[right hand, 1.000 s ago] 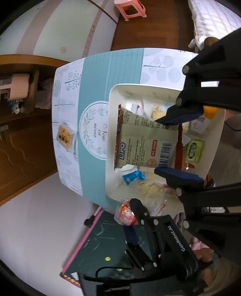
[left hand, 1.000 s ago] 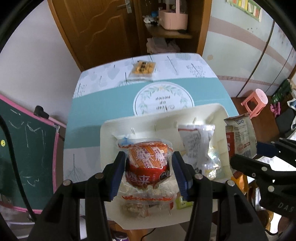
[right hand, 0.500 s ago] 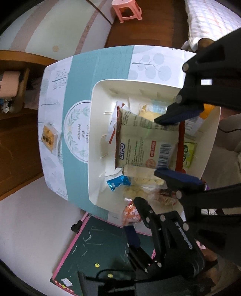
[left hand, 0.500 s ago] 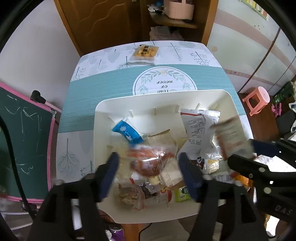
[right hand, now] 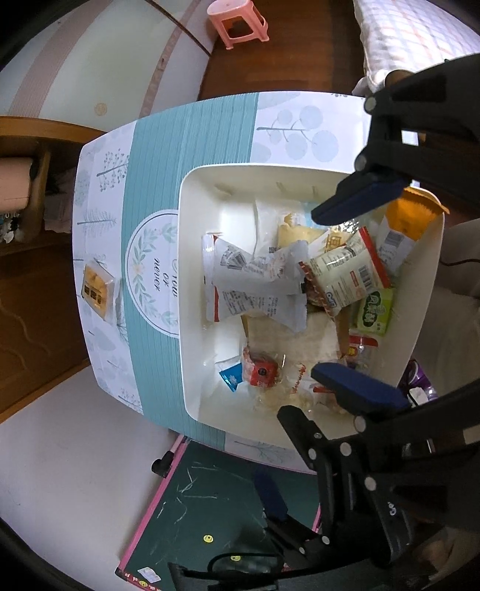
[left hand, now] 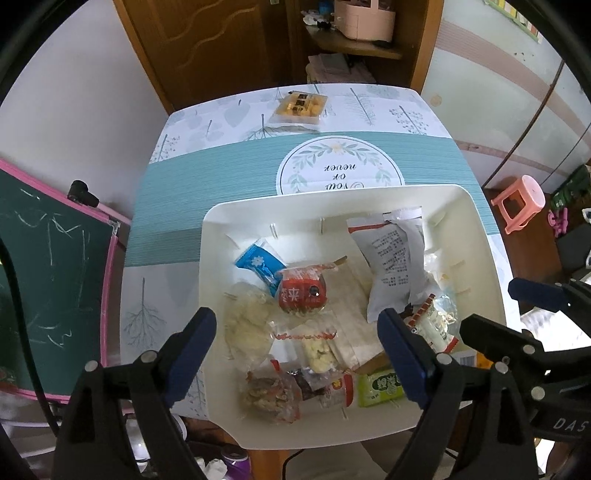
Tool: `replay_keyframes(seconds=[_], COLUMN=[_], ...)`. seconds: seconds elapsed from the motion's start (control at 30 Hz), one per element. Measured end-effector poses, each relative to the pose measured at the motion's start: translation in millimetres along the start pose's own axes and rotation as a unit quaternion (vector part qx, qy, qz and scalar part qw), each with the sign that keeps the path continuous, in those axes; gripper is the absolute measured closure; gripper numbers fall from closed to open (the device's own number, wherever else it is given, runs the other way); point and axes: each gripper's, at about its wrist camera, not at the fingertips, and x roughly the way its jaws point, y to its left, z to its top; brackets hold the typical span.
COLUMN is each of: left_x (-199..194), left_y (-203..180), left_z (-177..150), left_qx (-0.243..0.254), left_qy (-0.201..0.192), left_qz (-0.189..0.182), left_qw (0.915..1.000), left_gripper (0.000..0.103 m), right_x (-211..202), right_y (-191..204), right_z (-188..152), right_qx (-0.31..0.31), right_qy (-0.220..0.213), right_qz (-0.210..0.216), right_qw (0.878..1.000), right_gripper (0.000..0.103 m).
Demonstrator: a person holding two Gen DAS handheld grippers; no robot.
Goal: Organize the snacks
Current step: 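Move both tools from the tray toward the yellow cracker packet on the table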
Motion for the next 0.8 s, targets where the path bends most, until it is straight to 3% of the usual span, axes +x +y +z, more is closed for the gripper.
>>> replay_keyframes(seconds=[0.57, 0.8], left_x=[1.6, -4.9], left_y=[5.3, 20.2], left_z=[4.4, 30.5], left_qx=[0.005, 0.005], left_qy=[0.002, -0.017], left_qz=[0.002, 0.025], left_qw=[1.0, 0.9995], left_gripper=[0.014, 0.013], right_x=[8.4, 3.9], right_y=[0.1, 8.7], right_z=[3.9, 25.4], right_qx=[0.007, -0.012], right_qy=[0.008, 0.003], right_qz=[-0.007, -0.018], right_qw=[1.0, 1.0], right_gripper=[0.026, 0.026])
